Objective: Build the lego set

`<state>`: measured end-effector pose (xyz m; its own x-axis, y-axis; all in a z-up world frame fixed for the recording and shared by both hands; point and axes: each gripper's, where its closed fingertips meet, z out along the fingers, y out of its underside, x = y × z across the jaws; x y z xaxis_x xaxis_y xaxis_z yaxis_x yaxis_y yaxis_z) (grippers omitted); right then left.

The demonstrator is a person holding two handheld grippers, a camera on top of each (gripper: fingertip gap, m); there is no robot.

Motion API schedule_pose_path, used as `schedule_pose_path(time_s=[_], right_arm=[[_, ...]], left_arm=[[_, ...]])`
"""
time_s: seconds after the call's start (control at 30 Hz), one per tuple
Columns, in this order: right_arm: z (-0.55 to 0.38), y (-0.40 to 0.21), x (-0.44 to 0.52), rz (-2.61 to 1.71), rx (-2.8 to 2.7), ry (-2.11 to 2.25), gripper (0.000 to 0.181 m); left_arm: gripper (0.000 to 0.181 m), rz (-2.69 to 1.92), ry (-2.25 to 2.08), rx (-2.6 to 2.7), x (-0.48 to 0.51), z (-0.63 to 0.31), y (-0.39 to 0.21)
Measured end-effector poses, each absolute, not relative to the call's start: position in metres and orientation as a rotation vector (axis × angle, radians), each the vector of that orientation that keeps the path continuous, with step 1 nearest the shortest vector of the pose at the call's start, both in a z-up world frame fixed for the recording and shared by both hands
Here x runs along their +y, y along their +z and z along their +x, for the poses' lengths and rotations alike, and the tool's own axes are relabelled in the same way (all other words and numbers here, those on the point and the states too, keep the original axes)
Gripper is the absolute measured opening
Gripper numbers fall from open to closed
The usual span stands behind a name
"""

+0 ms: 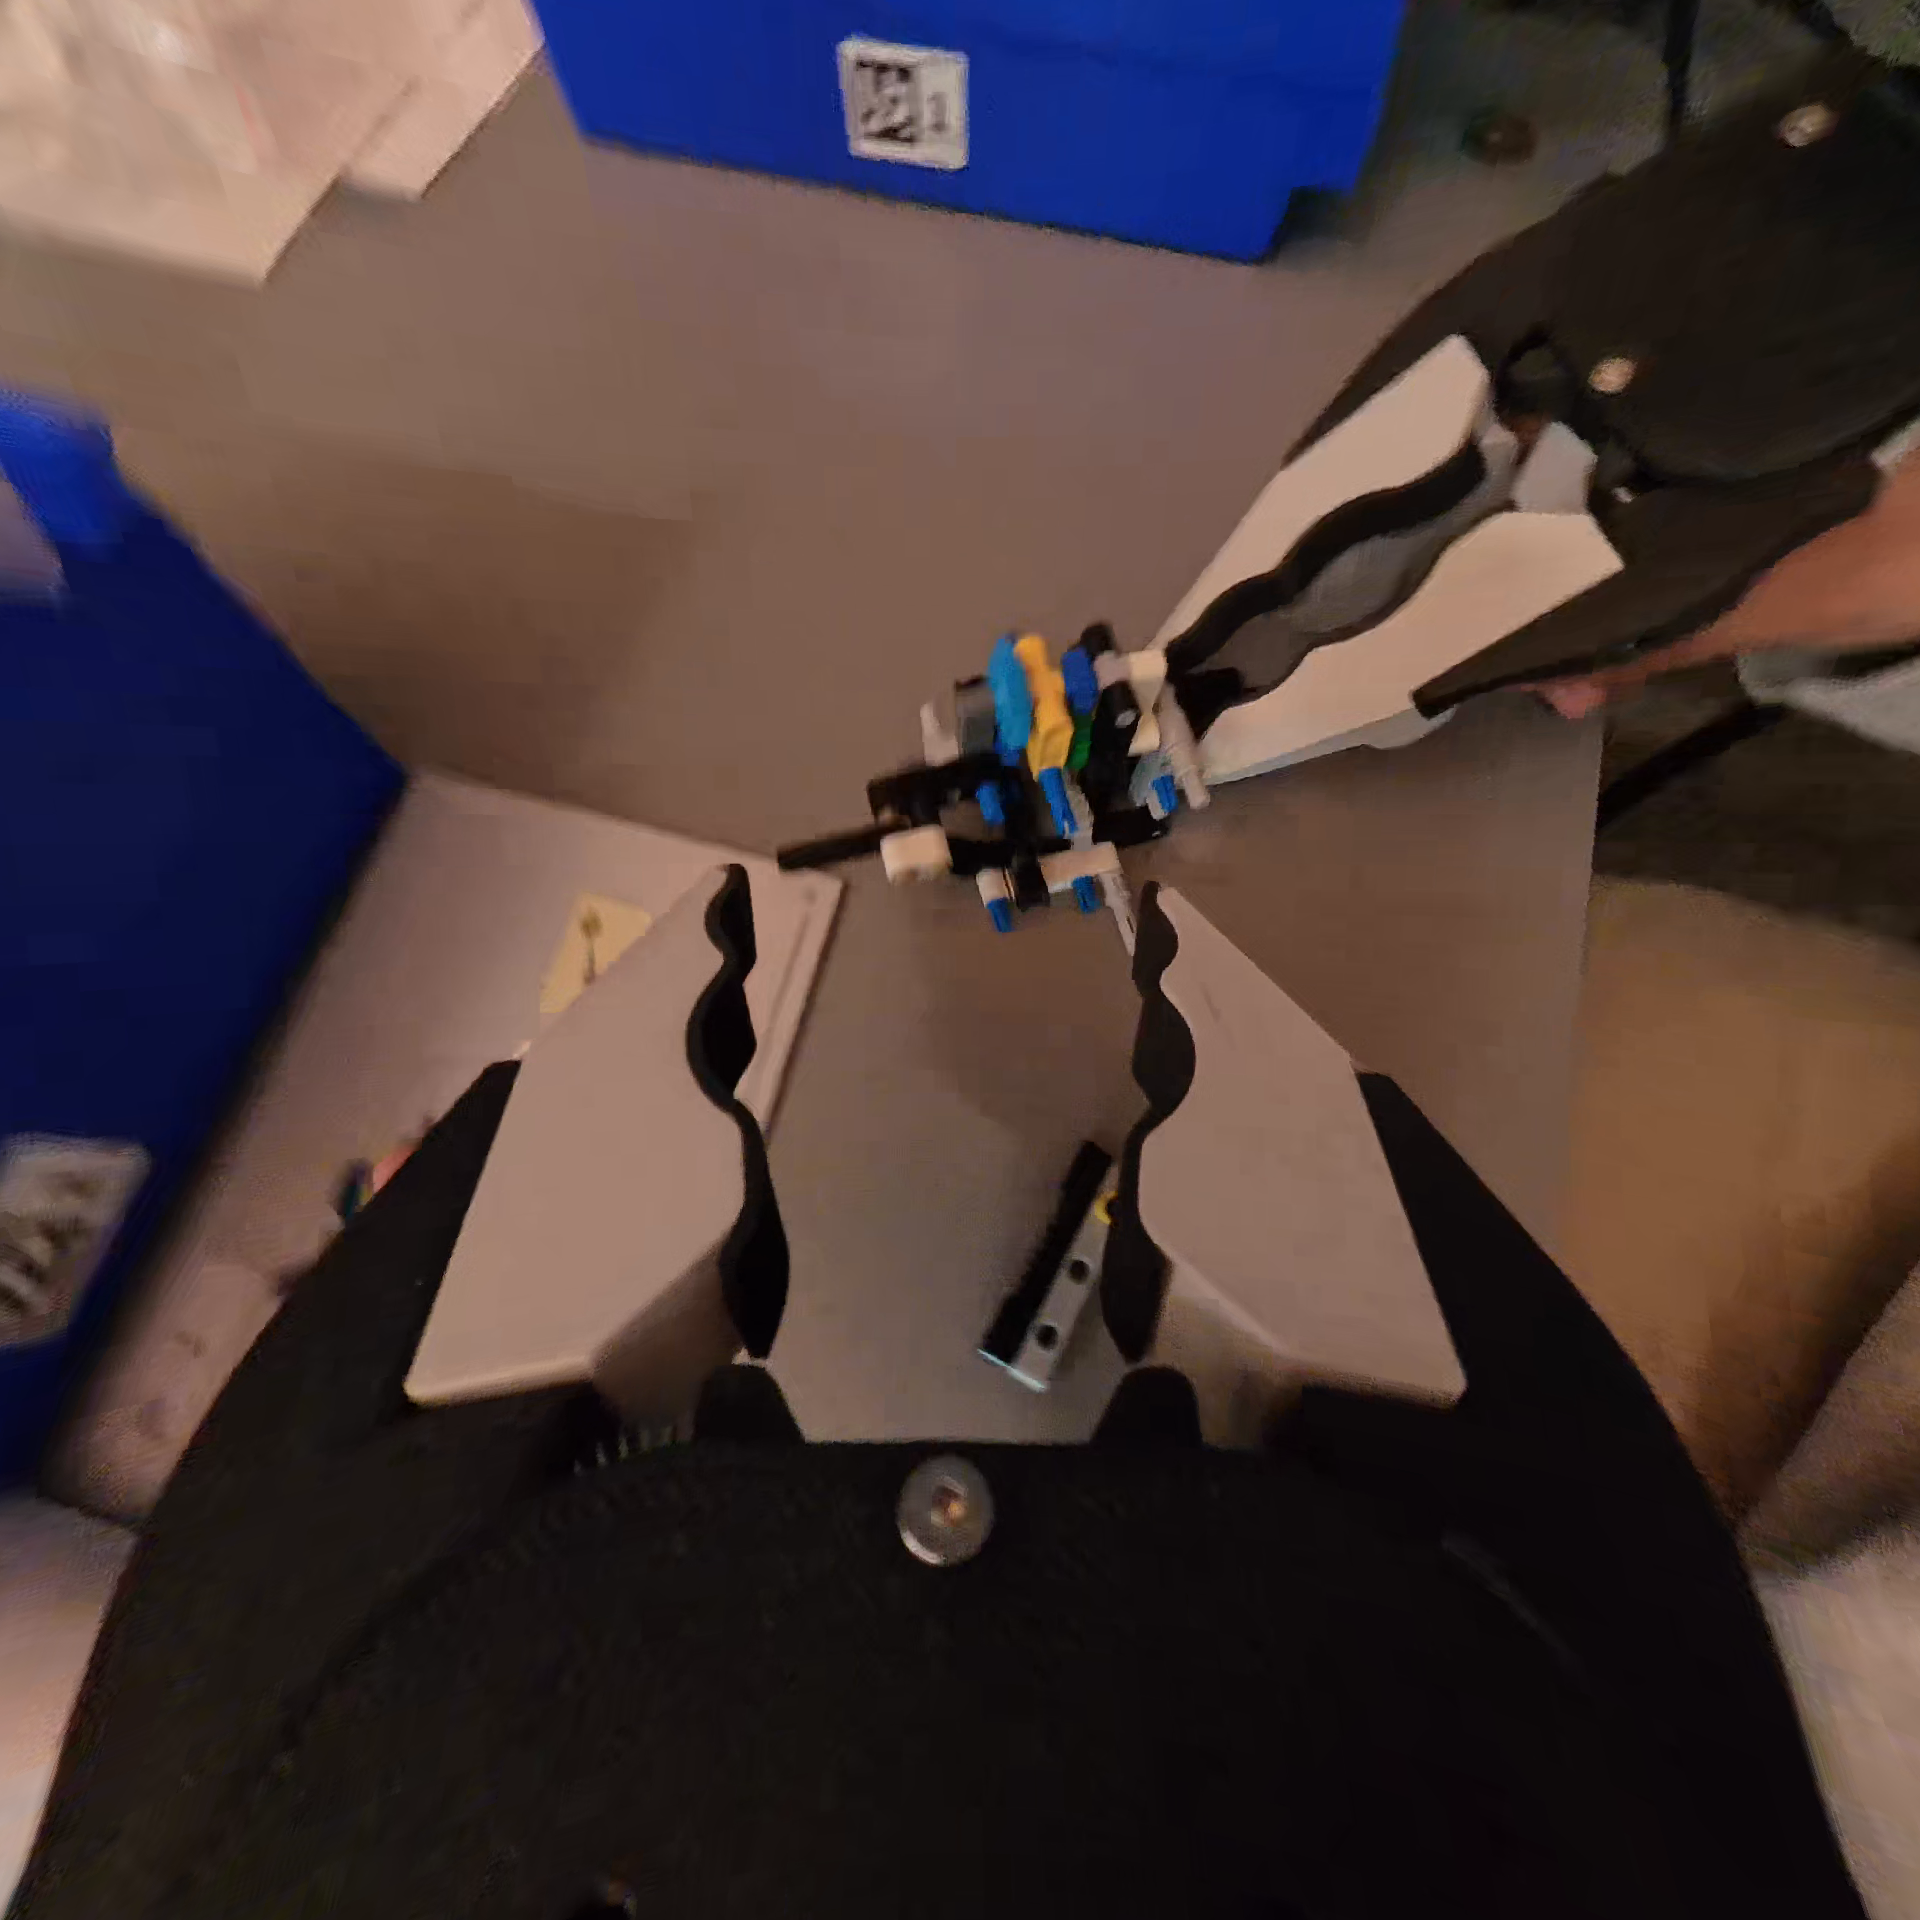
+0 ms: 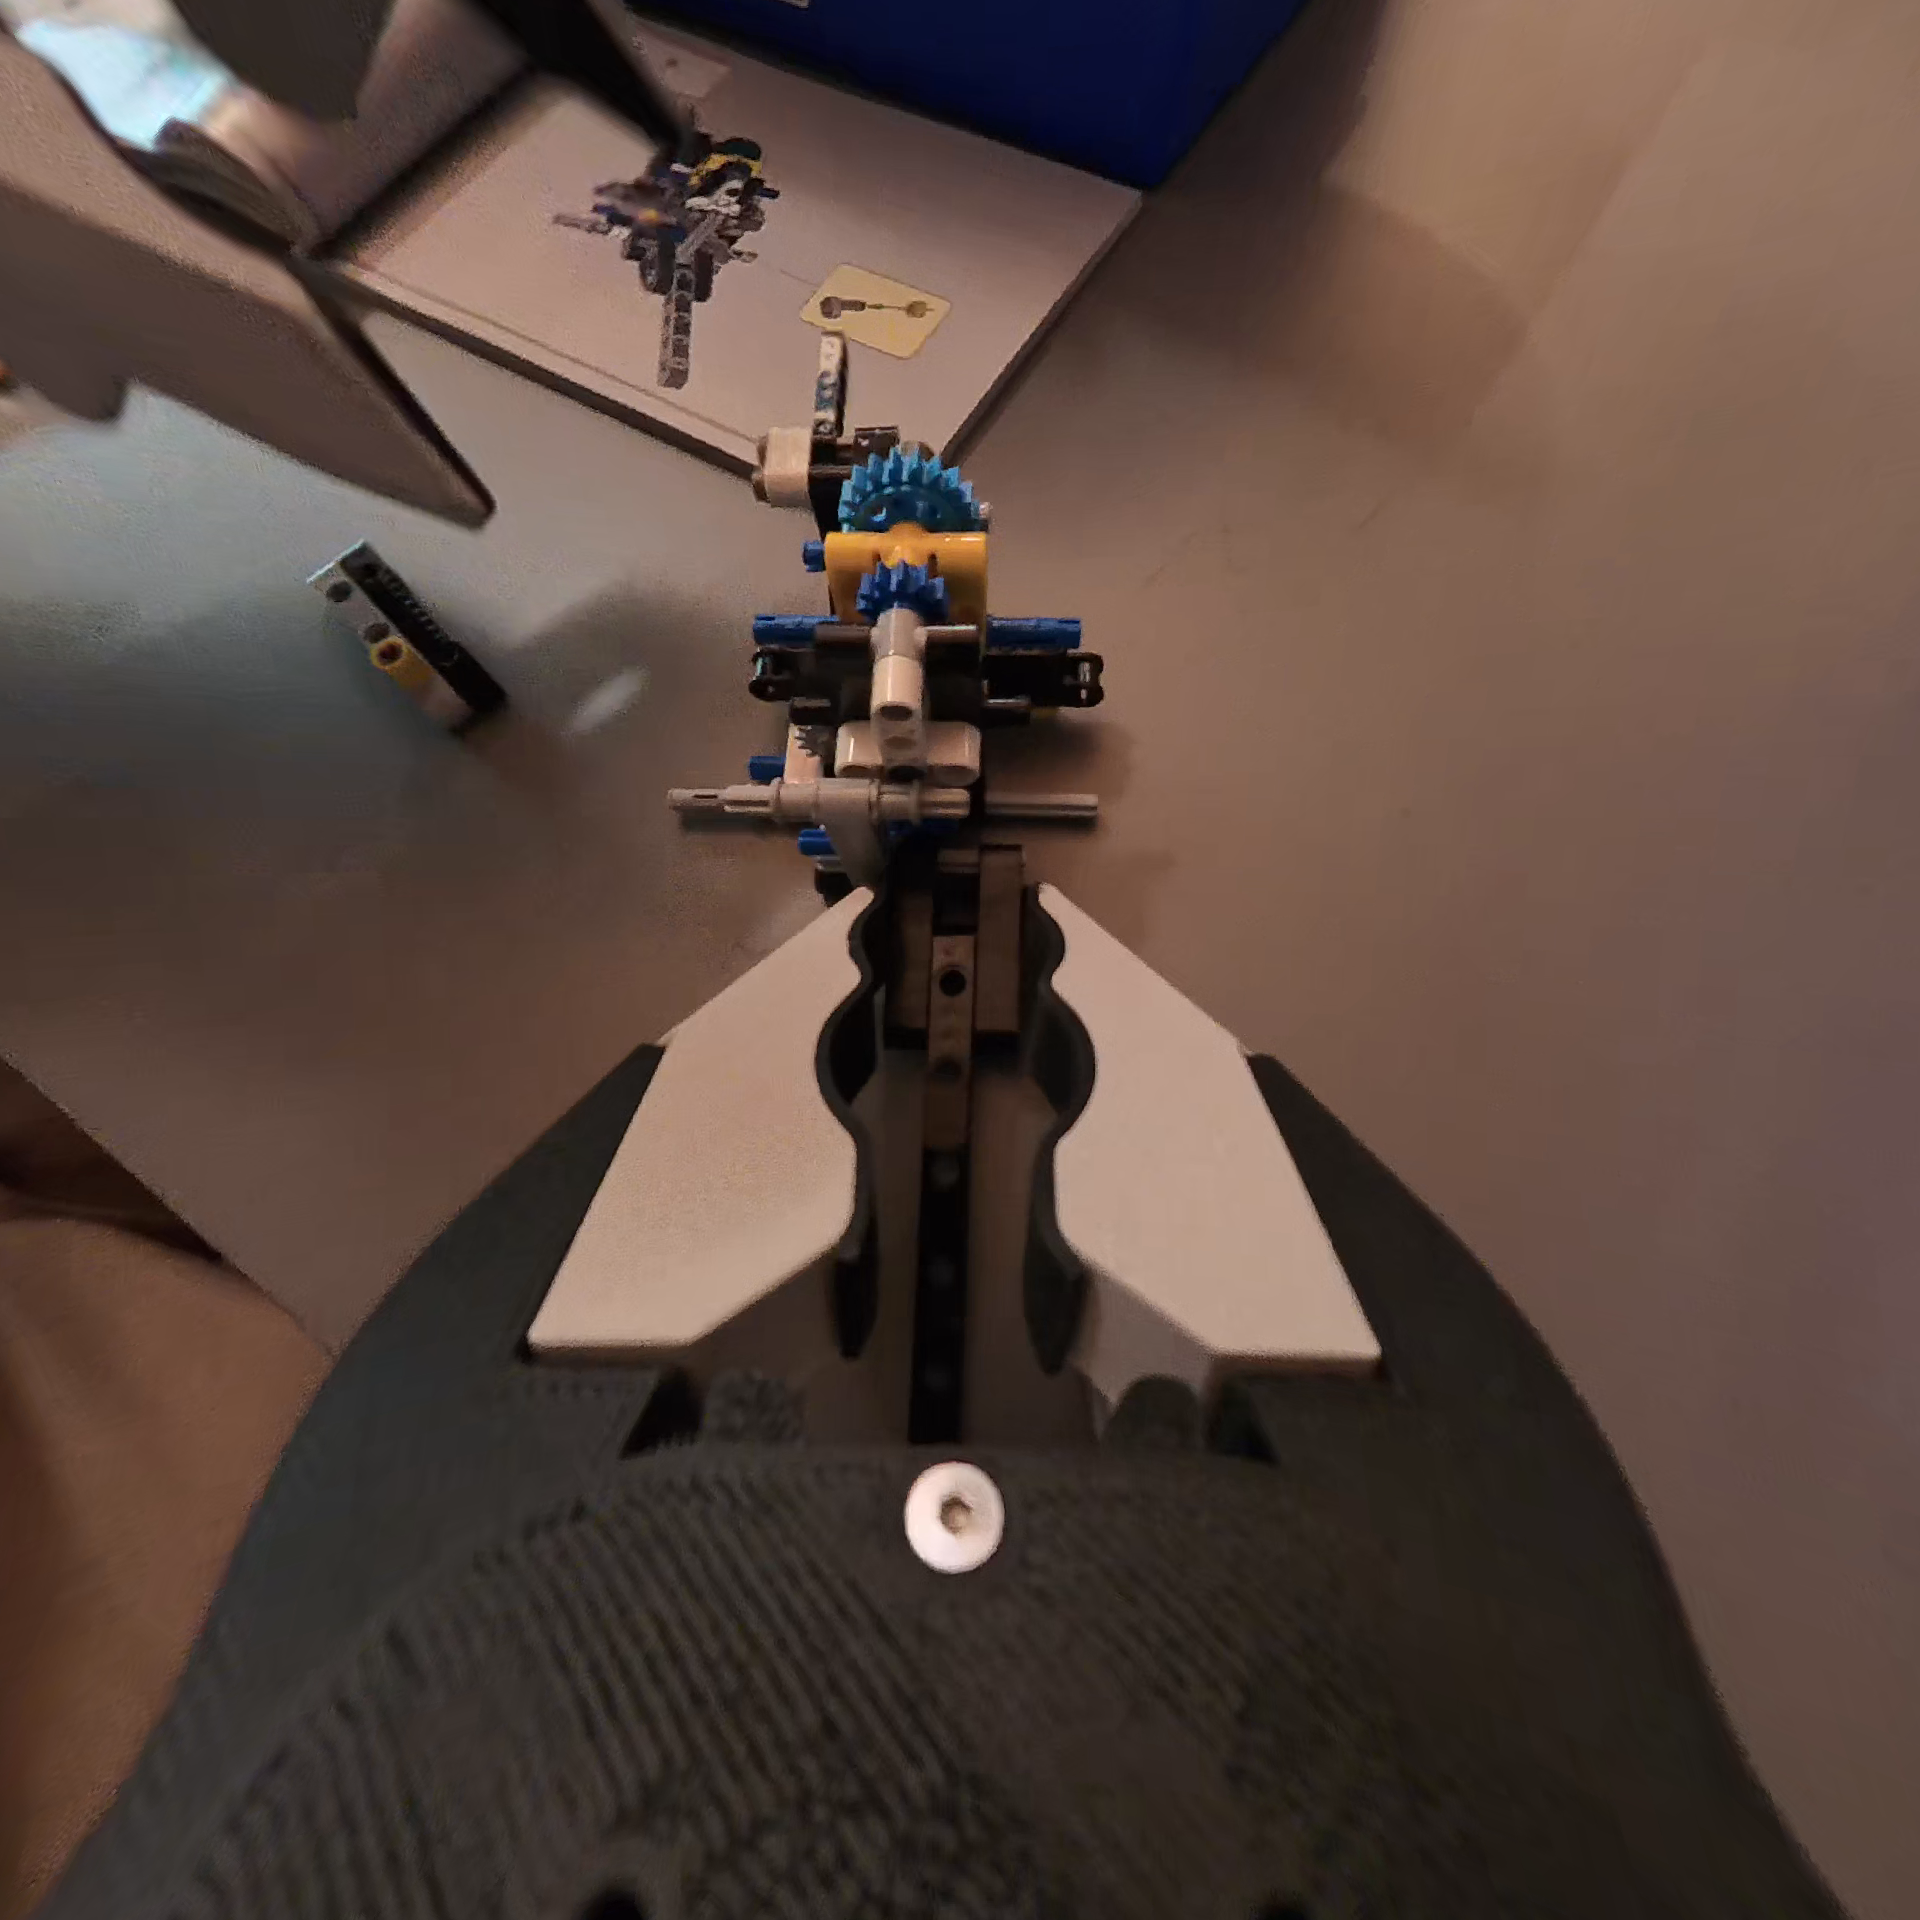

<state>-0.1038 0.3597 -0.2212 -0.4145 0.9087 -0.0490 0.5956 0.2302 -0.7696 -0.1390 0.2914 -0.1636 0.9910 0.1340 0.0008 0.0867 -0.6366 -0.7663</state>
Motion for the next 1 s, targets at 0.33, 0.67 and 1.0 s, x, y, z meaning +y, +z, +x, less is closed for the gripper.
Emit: schedule_pose_path(time_s=[0.33, 0.67, 1.0], right_arm=[[-0.105, -0.223, 0.356, -1.052, -2.358, 1.058, 0.024], [-0.107, -0.225, 0.354, -0.869, -2.565, 1.215, 0.025], [-0.111, -0.225, 0.349, -0.863, -2.556, 1.202, 0.027]], left_arm=[[0.064, -2.482, -0.221, 0.596, 0.323, -0.149, -0.189], [0.069, -2.476, -0.453, 0.574, 0.313, -0.130, -0.208], [0.063, -2.378, -0.417, 0.332, 0.299, -0.123, -0.184]])
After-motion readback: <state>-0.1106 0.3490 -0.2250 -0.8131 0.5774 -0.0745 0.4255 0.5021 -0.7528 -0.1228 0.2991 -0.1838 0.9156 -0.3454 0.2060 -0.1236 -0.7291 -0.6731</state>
